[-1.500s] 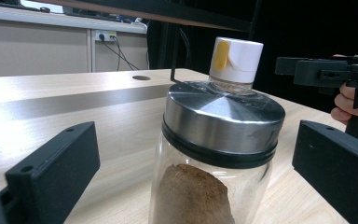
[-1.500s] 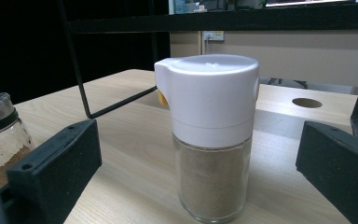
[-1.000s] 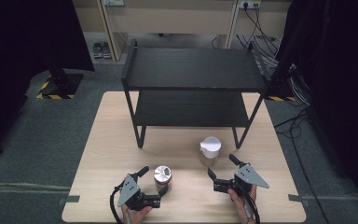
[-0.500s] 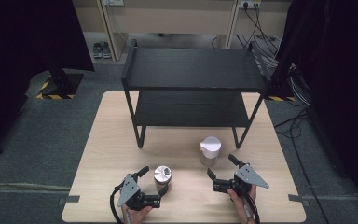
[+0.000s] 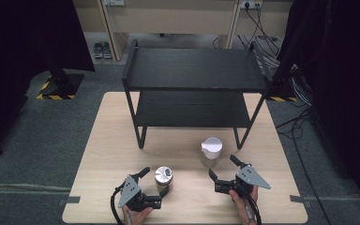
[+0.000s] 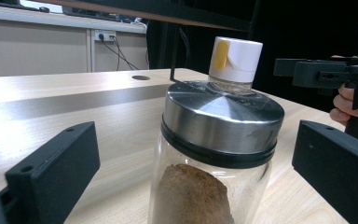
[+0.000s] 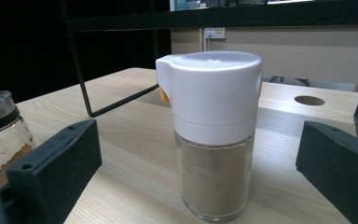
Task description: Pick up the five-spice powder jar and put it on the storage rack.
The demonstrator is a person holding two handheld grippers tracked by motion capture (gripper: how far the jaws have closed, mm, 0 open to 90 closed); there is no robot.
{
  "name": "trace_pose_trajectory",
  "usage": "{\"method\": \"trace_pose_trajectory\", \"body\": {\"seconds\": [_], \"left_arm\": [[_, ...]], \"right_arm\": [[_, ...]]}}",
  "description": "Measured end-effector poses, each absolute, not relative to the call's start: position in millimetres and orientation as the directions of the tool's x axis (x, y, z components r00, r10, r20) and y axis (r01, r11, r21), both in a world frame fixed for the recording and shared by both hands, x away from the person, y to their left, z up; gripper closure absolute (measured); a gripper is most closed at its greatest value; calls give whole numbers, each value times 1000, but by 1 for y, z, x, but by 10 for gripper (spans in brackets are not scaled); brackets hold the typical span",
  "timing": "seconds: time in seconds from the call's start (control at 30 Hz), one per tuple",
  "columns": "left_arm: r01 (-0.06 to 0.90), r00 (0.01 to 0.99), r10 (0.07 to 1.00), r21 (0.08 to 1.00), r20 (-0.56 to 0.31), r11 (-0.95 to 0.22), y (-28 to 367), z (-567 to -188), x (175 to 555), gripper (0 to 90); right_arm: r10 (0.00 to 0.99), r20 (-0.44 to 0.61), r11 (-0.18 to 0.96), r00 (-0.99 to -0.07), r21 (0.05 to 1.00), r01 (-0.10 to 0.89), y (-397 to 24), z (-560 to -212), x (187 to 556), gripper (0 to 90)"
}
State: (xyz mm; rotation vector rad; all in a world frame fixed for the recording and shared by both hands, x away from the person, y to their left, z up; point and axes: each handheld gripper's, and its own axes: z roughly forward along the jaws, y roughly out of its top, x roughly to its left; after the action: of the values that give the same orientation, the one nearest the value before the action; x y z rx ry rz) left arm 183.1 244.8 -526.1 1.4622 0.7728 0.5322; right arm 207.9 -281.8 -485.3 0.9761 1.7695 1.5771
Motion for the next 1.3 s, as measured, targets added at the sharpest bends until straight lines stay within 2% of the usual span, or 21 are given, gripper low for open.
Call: {"method": "trace_pose_trajectory", "body": {"seconds": [1.07, 1.3], "left_arm": [[118, 683, 727, 993, -74, -10, 237, -519, 185, 0], [125, 679, 727, 992, -99, 19, 239, -521, 186, 1]], "right_arm": [[818, 55, 40, -573, 988, 151, -282, -486, 209, 4], [817, 55, 39, -574, 988, 150, -282, -486, 209, 4]]}}
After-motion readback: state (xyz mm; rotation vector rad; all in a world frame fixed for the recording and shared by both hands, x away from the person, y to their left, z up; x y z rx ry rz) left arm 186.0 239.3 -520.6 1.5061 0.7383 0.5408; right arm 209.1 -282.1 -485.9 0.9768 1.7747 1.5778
